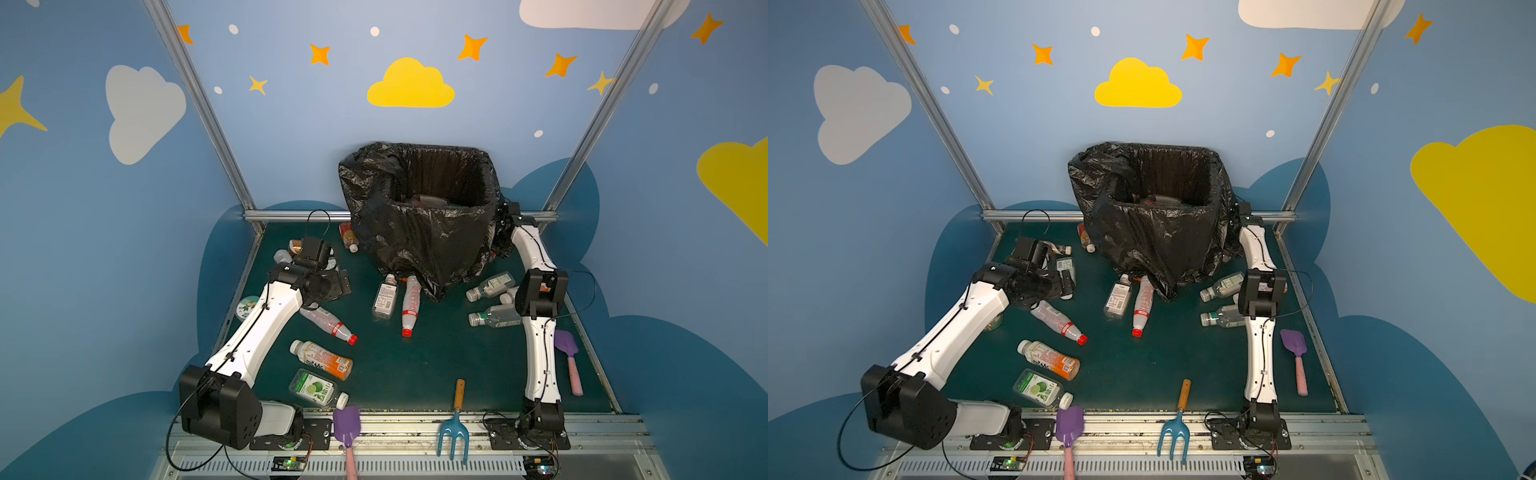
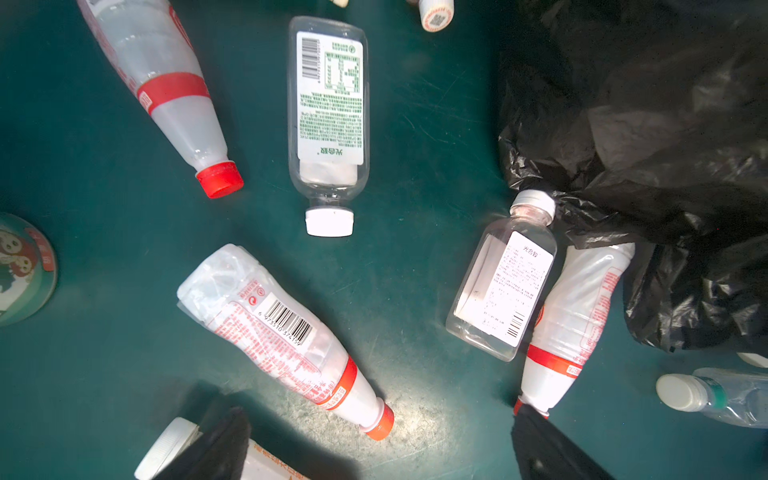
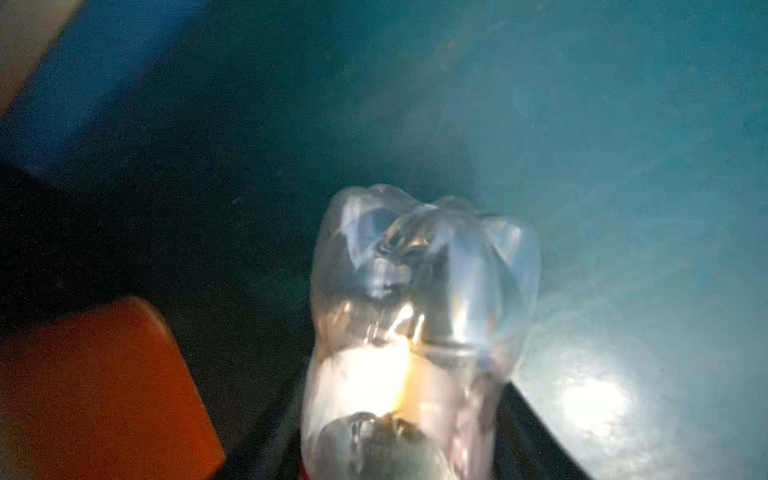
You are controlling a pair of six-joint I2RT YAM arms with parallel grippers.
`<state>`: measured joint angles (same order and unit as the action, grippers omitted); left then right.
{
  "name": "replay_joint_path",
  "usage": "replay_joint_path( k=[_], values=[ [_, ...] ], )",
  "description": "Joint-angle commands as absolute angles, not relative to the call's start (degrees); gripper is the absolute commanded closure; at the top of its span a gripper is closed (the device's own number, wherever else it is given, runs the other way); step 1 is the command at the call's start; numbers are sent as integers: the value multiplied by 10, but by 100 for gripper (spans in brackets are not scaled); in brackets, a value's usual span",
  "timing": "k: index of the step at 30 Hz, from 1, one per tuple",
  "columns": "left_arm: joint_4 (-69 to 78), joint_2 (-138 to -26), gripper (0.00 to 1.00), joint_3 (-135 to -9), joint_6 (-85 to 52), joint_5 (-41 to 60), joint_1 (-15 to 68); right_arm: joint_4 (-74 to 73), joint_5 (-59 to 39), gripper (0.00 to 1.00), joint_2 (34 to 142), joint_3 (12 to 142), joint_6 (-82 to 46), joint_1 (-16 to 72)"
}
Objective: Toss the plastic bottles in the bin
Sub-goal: 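Lift the clear red-label bottle with the right gripper over the bin and release it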
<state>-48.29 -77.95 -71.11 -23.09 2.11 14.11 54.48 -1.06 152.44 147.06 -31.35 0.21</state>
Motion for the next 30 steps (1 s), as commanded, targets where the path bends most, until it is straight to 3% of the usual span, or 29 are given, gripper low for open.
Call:
replay_joint_path(
  k=[1, 12, 24, 30],
  values=[
    [-495, -759, 1, -698, -224, 19, 135, 555, -9, 53, 1529, 1473, -338, 0],
    [-488, -746, 1, -690, -216, 24, 129, 368, -16, 74, 1330, 1185, -414, -40],
    [-471, -747, 1, -693, -204, 46, 127, 282, 50, 74, 1103, 972, -393, -88],
    [-456, -738, 1, -699, -205, 54, 127, 194, 49, 72, 925, 831, -351, -82]
  ],
)
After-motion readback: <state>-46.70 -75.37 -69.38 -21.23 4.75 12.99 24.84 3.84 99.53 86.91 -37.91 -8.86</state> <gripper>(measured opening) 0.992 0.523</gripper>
